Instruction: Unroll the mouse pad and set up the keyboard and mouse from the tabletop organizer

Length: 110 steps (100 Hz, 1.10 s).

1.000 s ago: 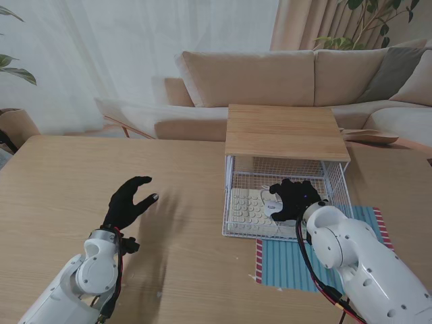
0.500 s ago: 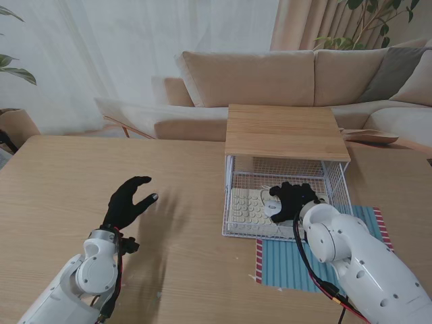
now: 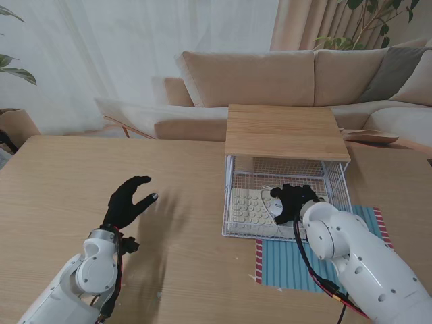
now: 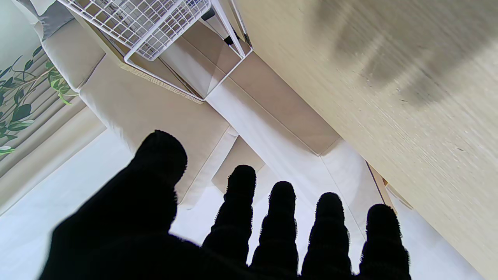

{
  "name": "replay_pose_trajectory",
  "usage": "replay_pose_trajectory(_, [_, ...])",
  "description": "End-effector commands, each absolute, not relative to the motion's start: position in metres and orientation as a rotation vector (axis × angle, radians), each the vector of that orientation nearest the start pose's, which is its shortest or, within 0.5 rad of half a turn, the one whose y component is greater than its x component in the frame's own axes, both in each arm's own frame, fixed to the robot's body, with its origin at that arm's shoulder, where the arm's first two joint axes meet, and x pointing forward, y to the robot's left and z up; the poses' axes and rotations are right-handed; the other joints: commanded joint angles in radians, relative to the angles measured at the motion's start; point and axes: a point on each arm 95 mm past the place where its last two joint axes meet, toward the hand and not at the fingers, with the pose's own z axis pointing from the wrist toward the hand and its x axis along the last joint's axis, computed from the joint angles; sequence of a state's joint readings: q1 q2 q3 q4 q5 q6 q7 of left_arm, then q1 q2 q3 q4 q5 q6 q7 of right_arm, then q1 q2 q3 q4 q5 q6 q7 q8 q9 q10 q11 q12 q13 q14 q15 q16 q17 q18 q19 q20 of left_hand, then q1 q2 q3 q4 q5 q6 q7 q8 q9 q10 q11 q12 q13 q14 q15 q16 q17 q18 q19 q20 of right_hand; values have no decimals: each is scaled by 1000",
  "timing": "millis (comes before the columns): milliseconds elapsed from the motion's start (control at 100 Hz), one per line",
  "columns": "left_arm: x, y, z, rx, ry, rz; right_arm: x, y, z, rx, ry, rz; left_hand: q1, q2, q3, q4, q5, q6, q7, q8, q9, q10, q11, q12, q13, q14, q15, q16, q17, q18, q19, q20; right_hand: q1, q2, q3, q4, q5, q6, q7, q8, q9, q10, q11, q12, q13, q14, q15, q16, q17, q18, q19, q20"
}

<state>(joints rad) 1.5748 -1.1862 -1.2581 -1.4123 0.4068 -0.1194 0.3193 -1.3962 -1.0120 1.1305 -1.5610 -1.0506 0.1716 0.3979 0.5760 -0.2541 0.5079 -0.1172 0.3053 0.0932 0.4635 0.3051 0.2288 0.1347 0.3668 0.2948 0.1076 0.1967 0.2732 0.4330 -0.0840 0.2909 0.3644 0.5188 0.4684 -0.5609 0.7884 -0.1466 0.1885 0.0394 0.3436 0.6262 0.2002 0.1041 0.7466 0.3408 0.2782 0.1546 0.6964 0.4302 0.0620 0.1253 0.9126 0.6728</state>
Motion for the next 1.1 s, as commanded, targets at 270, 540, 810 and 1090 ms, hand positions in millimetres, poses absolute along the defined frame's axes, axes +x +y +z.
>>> replay_pose_trajectory(270, [403,31,-364,-1723,799,-1846,436,-32,-335,1393,1788,949,-13,7,-20,44,0,-2,-10,-7,-21,9,-1,-4,-31,-15,-17,17,-10,2,-40,25,152,-36,95,65,-65,-27,28,70,-34,-30,68,32,79,-17,130,57,55,17,83,1])
replay_pose_trajectory(540, [404,31,-365,-1726,801,-1844,436,-34,-340,1398,1770,957,-13,3,-18,44,1,-2,-9,-7,-21,9,-3,-5,-30,-15,-18,17,-10,2,-41,26,237,-36,167,71,-60,-16,78,92,-45,-36,240,162,199,-59,331,156,122,-36,221,24])
replay_pose_trajectory(810, [404,32,-365,-1725,799,-1842,431,-37,-341,1373,1747,981,-14,2,-18,44,1,-1,-10,-7,-21,10,-3,-5,-31,-15,-19,17,-10,3,-43,27,32,-23,56,47,-94,-44,48,50,-32,-41,20,28,48,-26,93,44,-3,0,93,-23])
replay_pose_trajectory(1090, [405,34,-363,-1728,765,-1850,421,-43,-321,1301,1599,1055,-16,0,-19,44,-2,-1,-11,-8,-21,9,-3,-5,-30,-15,-17,18,-9,5,-42,30,-98,-11,-23,42,-77,-21,-21,46,-30,-1,-89,-31,-14,12,-25,-16,-34,0,22,-11])
